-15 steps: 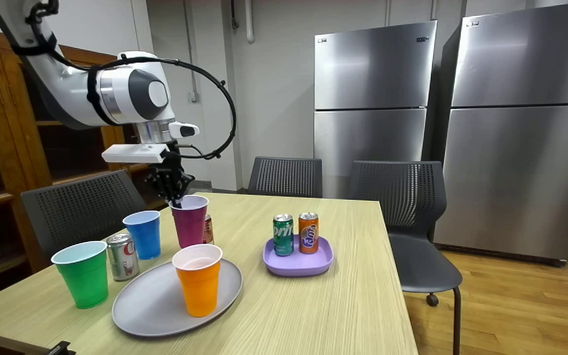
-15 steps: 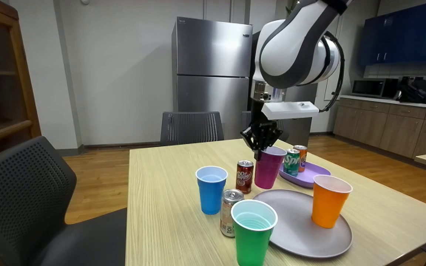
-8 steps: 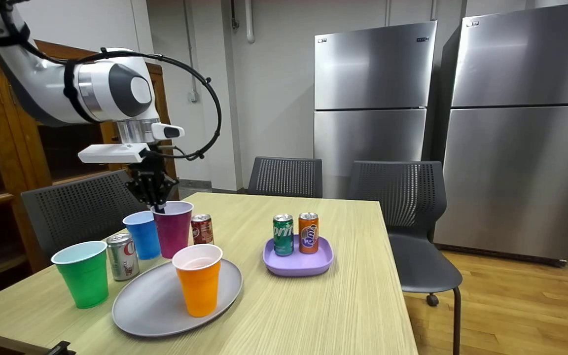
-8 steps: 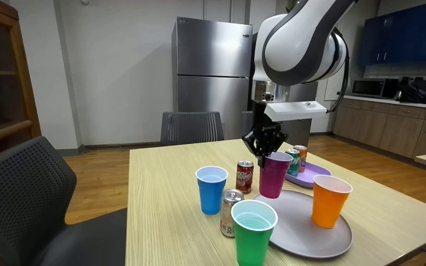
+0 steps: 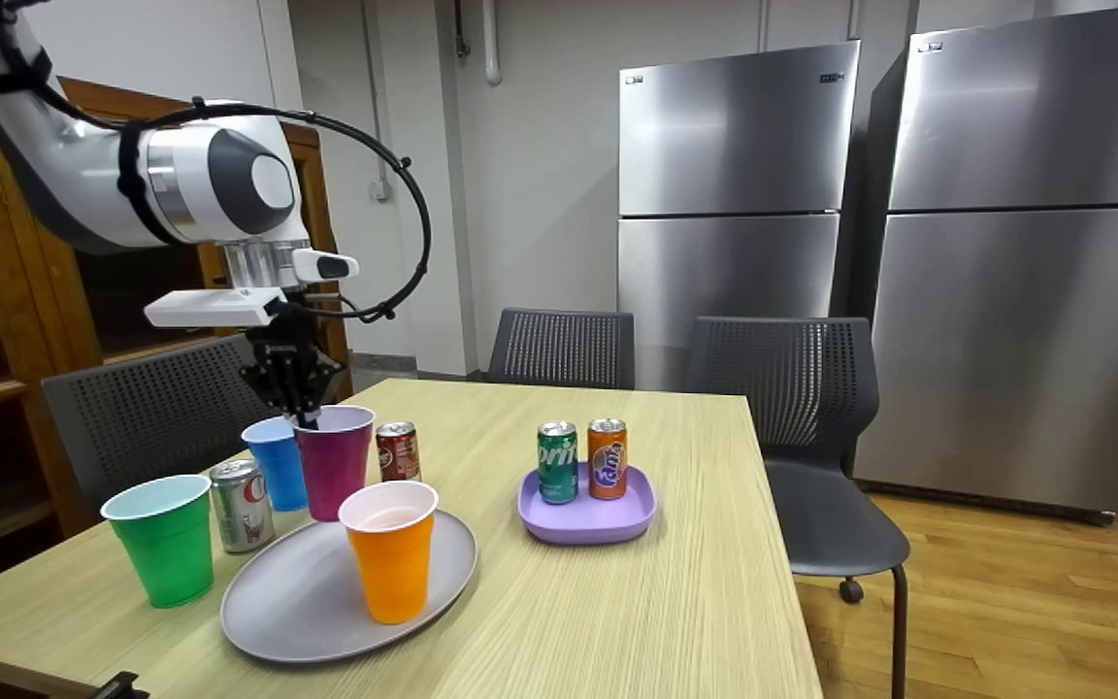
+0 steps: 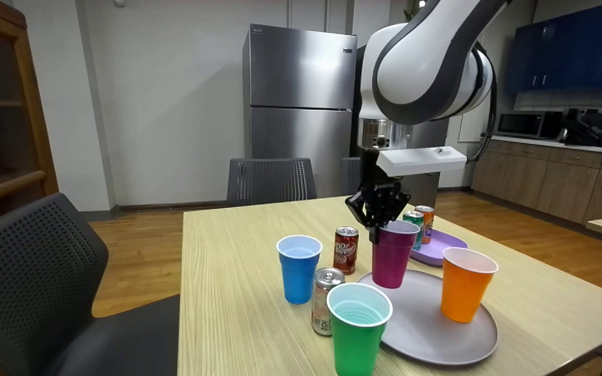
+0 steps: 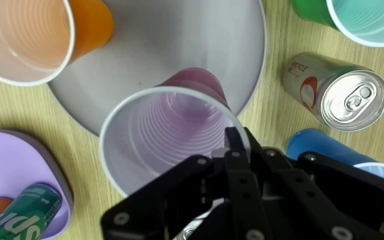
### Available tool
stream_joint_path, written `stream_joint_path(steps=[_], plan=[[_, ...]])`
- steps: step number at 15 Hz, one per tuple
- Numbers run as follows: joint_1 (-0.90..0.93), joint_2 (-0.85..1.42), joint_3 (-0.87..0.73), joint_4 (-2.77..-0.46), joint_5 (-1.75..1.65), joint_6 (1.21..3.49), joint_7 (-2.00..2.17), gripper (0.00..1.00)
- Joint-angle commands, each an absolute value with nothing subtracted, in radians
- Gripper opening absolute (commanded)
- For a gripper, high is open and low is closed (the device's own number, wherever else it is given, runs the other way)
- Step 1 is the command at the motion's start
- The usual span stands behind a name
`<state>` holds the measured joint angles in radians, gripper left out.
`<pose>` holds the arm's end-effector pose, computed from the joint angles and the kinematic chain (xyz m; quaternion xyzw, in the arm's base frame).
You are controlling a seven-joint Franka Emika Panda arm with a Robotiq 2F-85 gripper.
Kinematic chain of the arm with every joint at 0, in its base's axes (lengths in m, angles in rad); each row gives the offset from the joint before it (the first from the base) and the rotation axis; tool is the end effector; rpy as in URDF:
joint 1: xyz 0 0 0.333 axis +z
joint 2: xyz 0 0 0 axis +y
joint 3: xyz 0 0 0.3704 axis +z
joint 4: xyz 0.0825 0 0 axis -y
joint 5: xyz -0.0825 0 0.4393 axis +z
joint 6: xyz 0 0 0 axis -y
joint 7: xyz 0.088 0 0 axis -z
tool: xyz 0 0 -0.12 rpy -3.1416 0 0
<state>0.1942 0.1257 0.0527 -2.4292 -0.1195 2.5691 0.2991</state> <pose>0.5134 0.1308 0.2513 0.9993 0.0237 0.0150 0.0264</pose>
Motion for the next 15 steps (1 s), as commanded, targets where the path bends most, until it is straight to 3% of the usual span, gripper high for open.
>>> stream_joint_path(steps=[1, 15], plan=[[0.188, 0.149, 0.061, -2.397, -0.139, 2.543, 0.349, 0.01], [0.258, 0.305, 0.006, -2.258, -0.221, 2.519, 0.673, 0.01]])
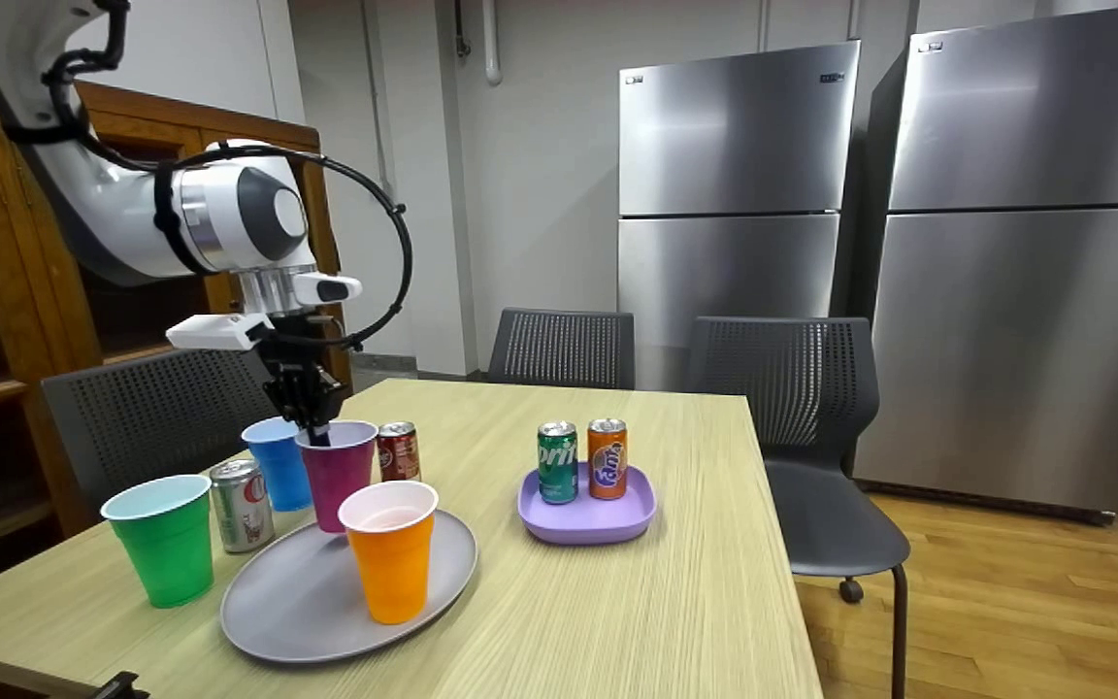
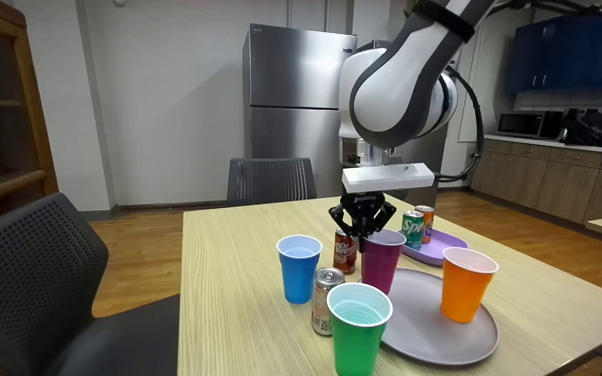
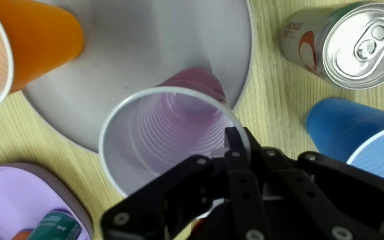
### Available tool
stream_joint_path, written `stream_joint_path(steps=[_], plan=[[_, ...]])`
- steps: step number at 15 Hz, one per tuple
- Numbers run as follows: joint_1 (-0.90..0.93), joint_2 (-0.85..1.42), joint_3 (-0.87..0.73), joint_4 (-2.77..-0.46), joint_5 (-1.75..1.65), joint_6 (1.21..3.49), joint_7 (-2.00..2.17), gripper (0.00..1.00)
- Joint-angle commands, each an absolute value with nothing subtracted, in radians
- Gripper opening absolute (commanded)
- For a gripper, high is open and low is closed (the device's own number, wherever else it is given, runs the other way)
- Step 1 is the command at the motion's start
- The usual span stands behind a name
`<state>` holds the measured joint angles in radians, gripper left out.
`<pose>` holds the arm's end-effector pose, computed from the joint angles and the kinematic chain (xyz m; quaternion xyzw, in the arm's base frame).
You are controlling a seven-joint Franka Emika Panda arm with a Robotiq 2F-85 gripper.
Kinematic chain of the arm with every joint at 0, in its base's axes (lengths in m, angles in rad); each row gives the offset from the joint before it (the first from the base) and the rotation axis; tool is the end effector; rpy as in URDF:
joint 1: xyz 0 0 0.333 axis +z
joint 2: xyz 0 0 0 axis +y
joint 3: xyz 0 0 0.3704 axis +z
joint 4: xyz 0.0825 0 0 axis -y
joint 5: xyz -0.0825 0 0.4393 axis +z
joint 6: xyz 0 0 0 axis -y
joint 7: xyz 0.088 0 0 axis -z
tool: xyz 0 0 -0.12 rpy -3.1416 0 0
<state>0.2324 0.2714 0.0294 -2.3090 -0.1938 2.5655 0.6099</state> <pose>0.5486 0.1490 0.2184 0.9945 -0.0926 0.0139 0.0467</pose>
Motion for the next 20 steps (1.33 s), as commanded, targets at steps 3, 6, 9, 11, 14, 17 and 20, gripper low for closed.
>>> stream_joint_path(steps=[3, 6, 9, 11, 14, 17, 20], plan=[[0.267, 0.33, -0.009, -2.237, -0.219, 2.515, 0.69, 0.01], [0.273, 0.345, -0.019, -2.221, -0.216, 2.508, 0.698, 0.01], [0.279, 0.353, -0.024, -2.209, -0.215, 2.497, 0.704, 0.01], [0.284, 0.358, -0.027, -2.204, -0.215, 2.492, 0.707, 0.01], [0.287, 0.36, -0.027, -2.202, -0.215, 2.487, 0.711, 0.01], [0.287, 0.361, -0.029, -2.201, -0.215, 2.483, 0.716, 0.01], [0.287, 0.359, -0.029, -2.204, -0.214, 2.477, 0.722, 0.3]])
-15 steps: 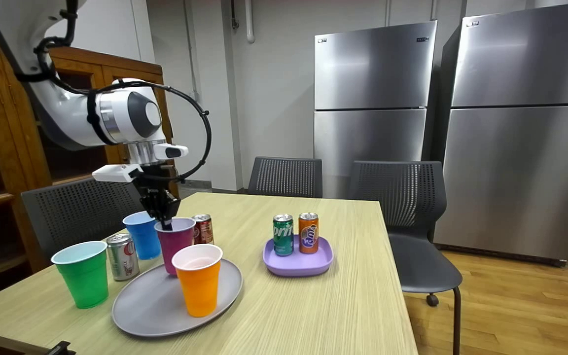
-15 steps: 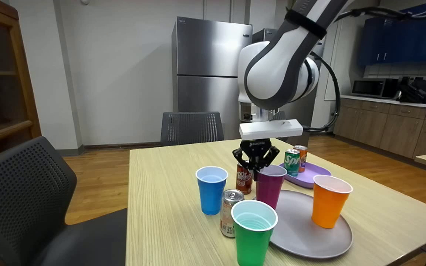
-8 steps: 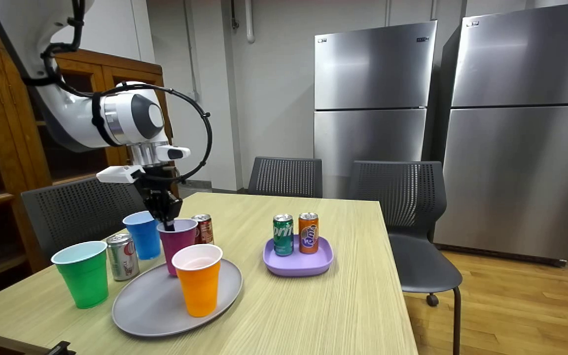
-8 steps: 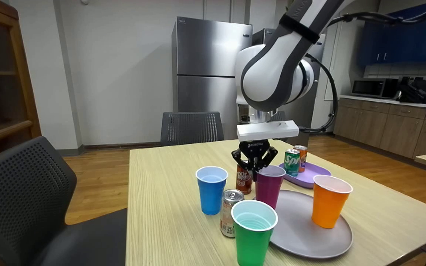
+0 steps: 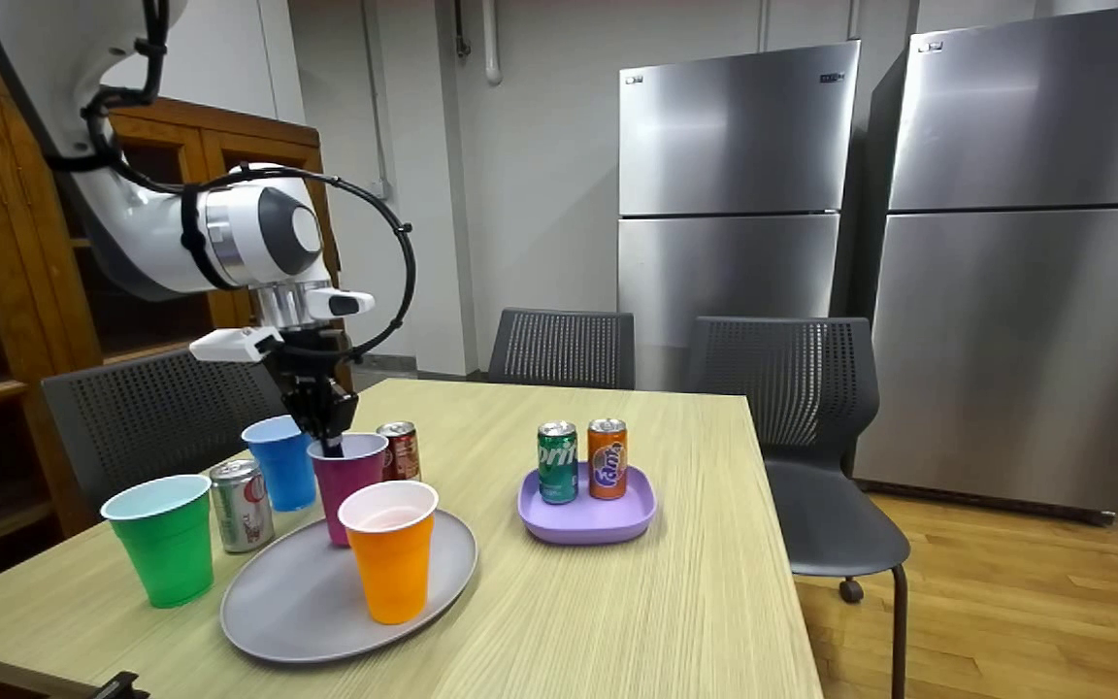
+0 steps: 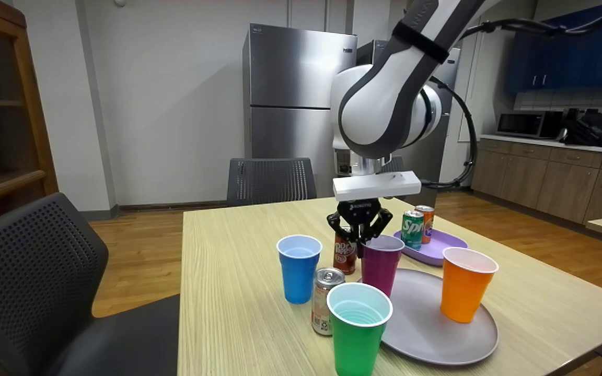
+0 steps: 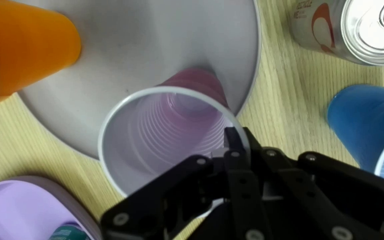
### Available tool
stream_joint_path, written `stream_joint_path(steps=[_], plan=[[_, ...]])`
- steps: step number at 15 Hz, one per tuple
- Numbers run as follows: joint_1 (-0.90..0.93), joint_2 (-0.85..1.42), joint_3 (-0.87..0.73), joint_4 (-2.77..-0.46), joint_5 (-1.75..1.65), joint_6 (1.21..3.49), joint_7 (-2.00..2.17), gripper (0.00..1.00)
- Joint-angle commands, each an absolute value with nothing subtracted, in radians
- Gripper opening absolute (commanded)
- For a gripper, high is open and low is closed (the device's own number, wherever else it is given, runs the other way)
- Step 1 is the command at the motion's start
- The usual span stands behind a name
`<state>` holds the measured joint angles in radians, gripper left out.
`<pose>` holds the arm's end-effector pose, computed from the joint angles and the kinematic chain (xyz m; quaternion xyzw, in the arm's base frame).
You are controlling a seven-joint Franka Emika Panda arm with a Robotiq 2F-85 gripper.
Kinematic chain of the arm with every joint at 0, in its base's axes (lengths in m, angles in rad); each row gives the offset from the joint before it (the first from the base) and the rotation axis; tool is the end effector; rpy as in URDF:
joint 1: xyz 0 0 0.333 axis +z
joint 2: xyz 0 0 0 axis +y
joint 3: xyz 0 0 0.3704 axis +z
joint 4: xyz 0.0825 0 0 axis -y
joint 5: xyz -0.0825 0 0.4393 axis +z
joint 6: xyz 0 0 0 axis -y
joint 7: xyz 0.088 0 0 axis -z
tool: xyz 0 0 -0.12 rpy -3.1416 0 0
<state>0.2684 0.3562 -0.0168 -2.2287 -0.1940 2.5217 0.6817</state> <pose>0.5703 0.1468 0.1967 0.9890 -0.1331 -0.0027 0.0649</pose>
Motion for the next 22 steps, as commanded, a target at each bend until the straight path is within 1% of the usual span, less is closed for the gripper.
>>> stream_joint_path(steps=[1, 5, 8, 10, 16, 22], plan=[[0.287, 0.358, -0.029, -2.204, -0.213, 2.475, 0.724, 0.34], [0.289, 0.341, -0.028, -2.205, -0.216, 2.464, 0.734, 0.63], [0.29, 0.33, -0.027, -2.195, -0.218, 2.459, 0.737, 0.87], [0.293, 0.322, -0.027, -2.186, -0.222, 2.456, 0.742, 0.99], [0.299, 0.303, -0.028, -2.156, -0.246, 2.447, 0.766, 1.0], [0.288, 0.33, -0.029, -2.104, -0.26, 2.445, 0.78, 1.0]])
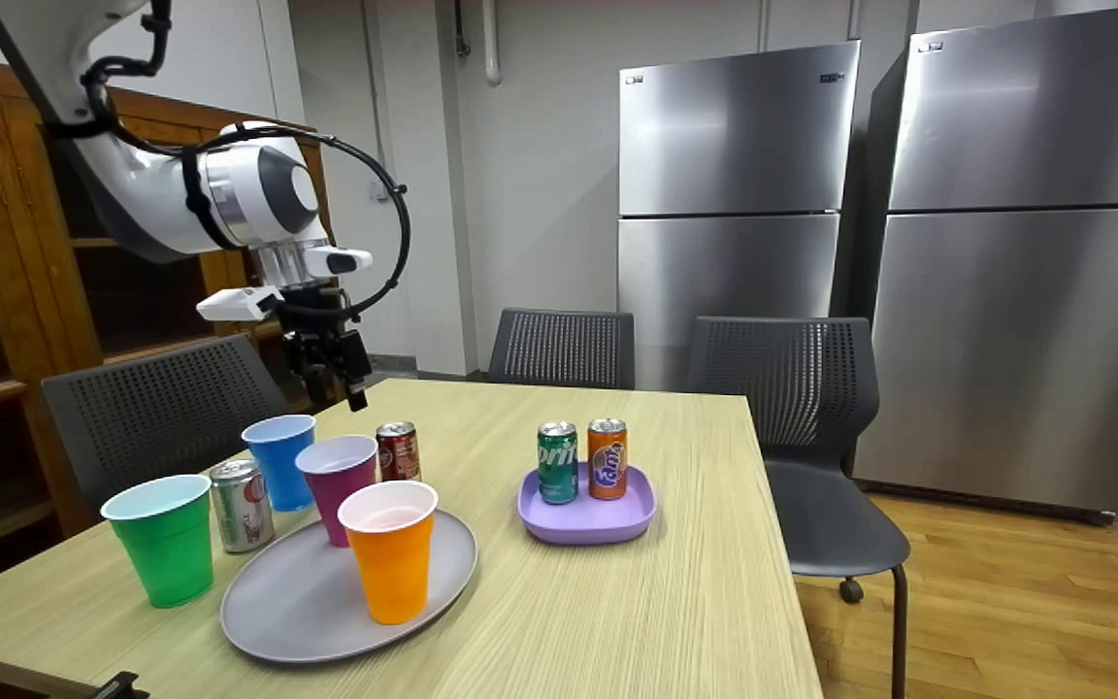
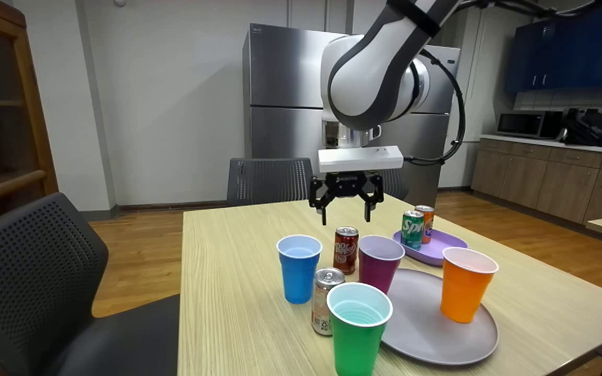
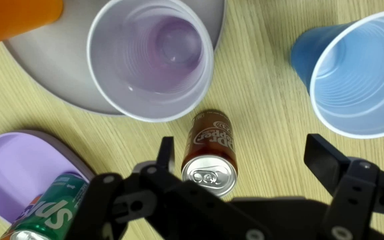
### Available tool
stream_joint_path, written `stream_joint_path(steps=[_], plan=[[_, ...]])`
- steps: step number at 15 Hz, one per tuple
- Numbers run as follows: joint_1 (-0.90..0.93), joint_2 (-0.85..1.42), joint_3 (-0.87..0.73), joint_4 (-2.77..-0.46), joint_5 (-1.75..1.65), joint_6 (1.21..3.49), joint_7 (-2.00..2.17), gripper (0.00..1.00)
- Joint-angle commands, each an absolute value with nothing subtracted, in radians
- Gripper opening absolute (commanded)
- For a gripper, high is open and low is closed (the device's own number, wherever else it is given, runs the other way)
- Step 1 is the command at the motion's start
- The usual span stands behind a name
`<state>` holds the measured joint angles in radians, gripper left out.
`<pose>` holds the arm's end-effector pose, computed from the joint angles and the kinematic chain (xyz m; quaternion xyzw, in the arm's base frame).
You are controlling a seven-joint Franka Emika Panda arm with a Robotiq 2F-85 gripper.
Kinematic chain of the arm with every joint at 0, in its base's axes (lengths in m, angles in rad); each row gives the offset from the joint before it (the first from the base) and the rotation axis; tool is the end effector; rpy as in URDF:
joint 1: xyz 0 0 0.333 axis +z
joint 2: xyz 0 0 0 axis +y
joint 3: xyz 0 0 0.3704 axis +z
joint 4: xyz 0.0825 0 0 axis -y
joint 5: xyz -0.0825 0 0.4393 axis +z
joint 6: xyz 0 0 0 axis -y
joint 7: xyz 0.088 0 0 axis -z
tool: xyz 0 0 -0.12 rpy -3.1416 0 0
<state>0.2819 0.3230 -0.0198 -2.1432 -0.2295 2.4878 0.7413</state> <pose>0.6043 0.1615 0.2488 0.9862 -0.1476 0.0447 0.0596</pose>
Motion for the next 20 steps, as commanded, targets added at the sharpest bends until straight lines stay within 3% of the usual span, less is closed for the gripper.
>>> stream_joint_path(steps=[1, 20], plan=[[0.285, 0.339, -0.033, -2.093, -0.261, 2.445, 0.778, 1.0], [0.299, 0.583, -0.088, -1.856, -0.217, 2.376, 0.764, 1.0]])
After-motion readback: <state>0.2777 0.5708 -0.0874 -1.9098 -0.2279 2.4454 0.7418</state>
